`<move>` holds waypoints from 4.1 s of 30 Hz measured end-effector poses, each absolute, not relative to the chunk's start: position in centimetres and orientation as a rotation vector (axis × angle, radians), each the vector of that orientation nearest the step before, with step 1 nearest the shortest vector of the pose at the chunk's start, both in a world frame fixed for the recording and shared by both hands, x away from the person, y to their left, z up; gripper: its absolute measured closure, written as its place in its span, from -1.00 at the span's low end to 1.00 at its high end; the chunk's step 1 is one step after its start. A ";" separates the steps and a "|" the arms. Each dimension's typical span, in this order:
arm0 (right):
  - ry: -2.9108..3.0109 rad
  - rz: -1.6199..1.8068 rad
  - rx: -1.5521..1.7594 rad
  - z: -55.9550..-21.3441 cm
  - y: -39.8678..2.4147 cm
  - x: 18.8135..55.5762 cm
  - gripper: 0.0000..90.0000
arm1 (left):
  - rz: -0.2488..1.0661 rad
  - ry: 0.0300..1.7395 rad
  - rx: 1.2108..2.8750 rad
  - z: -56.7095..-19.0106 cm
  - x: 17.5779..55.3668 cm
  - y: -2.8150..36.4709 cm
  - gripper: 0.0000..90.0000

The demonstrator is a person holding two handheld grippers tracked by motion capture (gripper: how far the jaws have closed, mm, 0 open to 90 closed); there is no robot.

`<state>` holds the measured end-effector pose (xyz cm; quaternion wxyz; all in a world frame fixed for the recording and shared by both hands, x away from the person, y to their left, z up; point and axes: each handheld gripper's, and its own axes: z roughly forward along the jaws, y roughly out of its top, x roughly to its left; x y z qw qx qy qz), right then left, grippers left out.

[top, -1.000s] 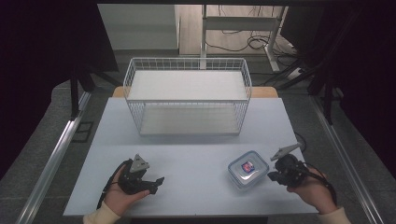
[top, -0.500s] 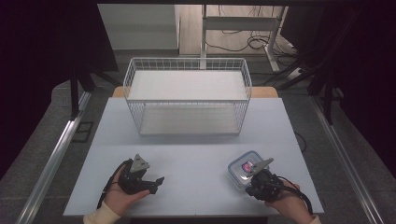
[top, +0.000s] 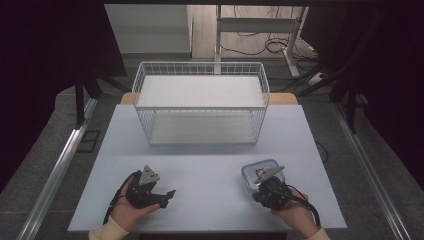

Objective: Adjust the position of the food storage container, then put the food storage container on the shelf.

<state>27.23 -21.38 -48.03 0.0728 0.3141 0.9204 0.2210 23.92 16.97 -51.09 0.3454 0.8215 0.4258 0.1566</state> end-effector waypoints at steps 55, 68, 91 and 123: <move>2.657 0.768 1.184 -48.9 -24.3 32.7 0.99 | 0.399 1.119 2.094 -50.7 24.0 17.6 -0.61; 2.724 0.788 1.072 -48.9 -19.9 32.6 0.99 | 0.395 1.120 2.095 -50.7 24.0 17.5 -0.61; 2.811 0.817 0.935 -49.3 -15.4 32.2 0.99 | 0.403 1.129 2.086 -50.8 23.9 17.7 -0.61; 2.619 1.200 1.204 -47.2 -20.4 29.6 -0.55 | 0.414 1.124 2.072 -50.5 24.6 17.8 -0.61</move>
